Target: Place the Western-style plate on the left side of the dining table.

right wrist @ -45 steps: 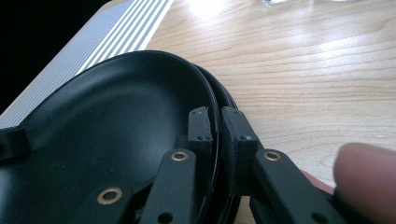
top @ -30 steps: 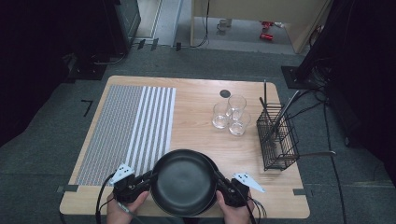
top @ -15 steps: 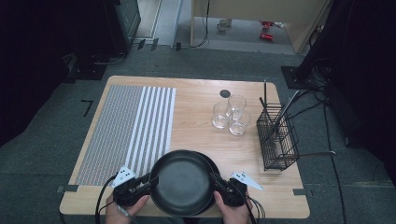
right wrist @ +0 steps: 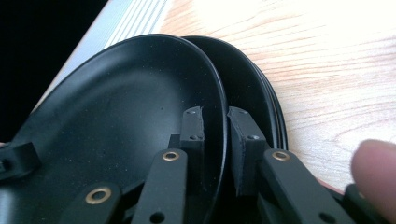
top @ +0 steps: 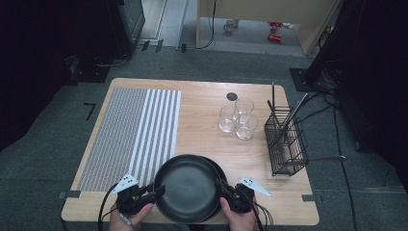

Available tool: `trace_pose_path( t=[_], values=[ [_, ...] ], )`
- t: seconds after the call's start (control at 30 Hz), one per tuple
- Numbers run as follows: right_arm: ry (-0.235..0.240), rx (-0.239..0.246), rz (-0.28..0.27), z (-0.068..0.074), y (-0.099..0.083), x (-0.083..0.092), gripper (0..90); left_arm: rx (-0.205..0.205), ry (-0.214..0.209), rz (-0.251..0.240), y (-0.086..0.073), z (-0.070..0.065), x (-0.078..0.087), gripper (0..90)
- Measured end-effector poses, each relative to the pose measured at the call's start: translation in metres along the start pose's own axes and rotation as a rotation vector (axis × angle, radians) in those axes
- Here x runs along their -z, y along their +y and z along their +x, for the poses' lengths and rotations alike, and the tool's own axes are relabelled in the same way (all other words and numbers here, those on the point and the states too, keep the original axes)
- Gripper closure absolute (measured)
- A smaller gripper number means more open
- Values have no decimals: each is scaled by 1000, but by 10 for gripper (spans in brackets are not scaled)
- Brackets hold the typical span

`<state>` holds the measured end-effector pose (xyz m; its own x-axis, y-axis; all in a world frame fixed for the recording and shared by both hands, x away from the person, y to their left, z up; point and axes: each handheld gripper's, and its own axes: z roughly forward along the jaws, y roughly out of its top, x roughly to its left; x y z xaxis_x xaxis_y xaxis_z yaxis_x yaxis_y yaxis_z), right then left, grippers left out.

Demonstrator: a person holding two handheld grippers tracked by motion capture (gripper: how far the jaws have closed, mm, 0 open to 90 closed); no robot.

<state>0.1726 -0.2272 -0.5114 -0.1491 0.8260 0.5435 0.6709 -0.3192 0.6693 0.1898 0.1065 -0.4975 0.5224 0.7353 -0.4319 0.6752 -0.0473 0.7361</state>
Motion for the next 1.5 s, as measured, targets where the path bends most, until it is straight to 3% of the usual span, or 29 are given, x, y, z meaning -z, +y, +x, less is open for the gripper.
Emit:
trace_pose_path(
  t=[0.13,0.33,0.5,0.67,1.23,1.5],
  values=[
    [17,-56,-29,-1,-2,3,813,8,-5,-10,0,0,0,652],
    [35,-40,-101,6,0,13,831,17,-40,-47,1,1,5,690],
    [33,-42,-126,11,1,15,832,42,-59,-65,3,4,8,719],
    [53,-41,-149,16,6,18,832,30,-59,-93,6,3,13,743],
    [82,-9,-164,34,24,12,825,-19,-40,-134,27,8,29,756],
    [93,10,-168,46,40,3,823,-20,-35,-146,40,16,36,757]
  ],
)
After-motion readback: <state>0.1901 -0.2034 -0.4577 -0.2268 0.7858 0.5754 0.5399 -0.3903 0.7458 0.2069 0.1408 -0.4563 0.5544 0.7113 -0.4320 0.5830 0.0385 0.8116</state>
